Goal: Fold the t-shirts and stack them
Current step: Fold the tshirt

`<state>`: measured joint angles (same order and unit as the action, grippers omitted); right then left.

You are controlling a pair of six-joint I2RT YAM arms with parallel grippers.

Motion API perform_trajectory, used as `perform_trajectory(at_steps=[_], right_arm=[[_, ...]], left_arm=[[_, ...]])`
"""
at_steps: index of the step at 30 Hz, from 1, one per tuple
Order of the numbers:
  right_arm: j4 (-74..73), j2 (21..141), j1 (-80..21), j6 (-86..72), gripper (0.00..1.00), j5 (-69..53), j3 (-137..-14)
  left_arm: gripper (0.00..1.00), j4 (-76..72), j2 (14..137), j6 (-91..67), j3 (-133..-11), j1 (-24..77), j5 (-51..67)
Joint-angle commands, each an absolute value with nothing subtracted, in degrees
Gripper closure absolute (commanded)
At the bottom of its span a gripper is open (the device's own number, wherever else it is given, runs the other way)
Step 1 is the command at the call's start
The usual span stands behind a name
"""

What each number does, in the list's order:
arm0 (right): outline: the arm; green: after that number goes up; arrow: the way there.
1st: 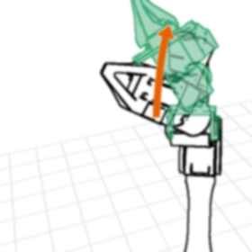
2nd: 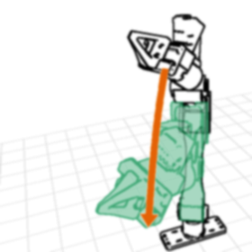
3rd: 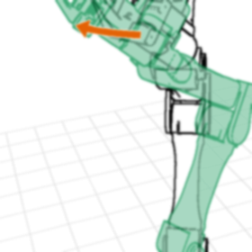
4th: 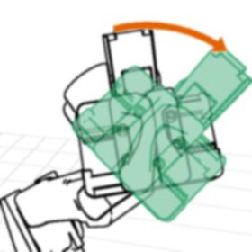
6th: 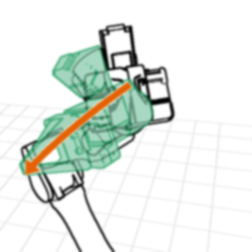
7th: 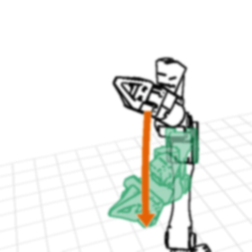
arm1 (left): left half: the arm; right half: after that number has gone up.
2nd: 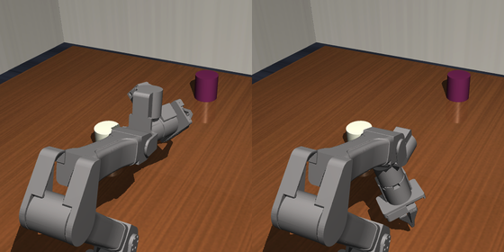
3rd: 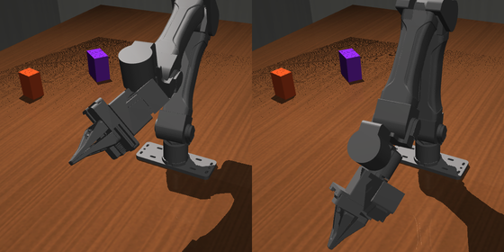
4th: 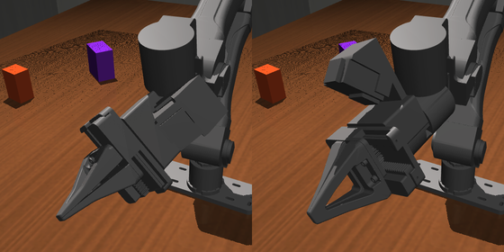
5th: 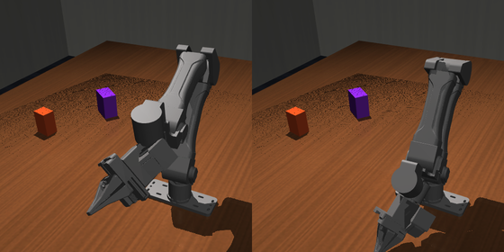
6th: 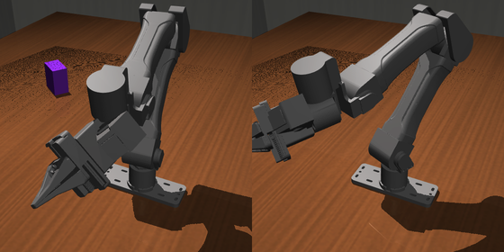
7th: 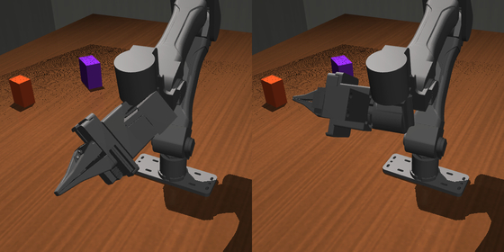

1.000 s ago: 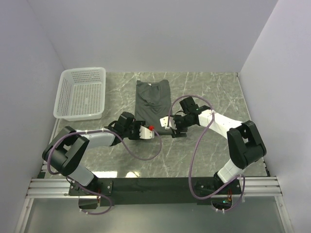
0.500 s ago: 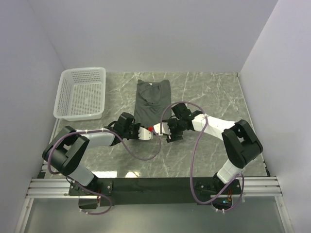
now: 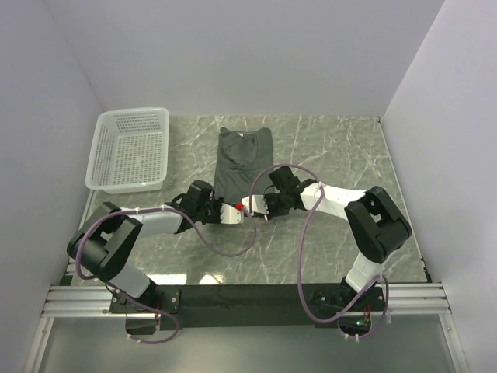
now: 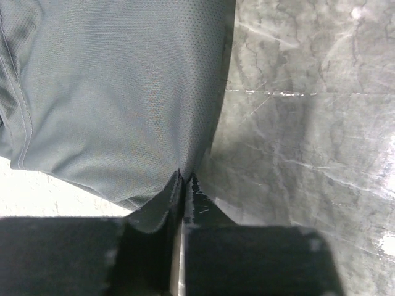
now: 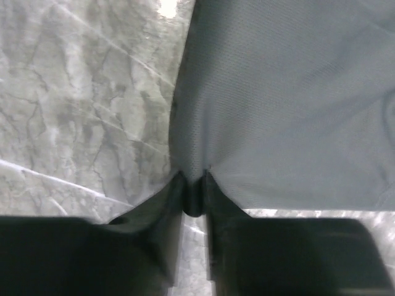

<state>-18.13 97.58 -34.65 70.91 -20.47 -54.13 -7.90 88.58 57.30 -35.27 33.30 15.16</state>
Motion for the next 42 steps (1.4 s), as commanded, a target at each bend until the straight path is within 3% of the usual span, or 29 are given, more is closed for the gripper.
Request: perform_trajectory(at_steps=[1, 2, 8, 23, 42], right_arm=[[-17.4, 98.4, -35.3, 70.6, 0.79, -19.4, -53.8], [-17.1, 98.1, -35.2, 71.0, 0.86, -19.6, -53.4], [-16.3, 94.8, -34.5, 72.2, 1.00, -22.3, -51.1], [-26.3, 88.5, -27.7, 71.8, 1.00, -37.2, -54.8], [-46.1, 84.0, -25.8, 64.7, 1.00, -46.0, -62.5]], left_arm=[[0.99, -6.7, 87.4, 56.7, -34.7, 33.4, 17.6], [0.99, -6.8, 87.2, 56.7, -34.5, 33.4, 17.7], [0.99, -6.9, 85.9, 56.4, -34.3, 33.3, 18.5], [0.99, -4.5, 79.8, 54.3, -34.5, 31.1, 25.6], [1.00, 15.9, 71.7, 52.6, -42.2, 33.5, 37.8]])
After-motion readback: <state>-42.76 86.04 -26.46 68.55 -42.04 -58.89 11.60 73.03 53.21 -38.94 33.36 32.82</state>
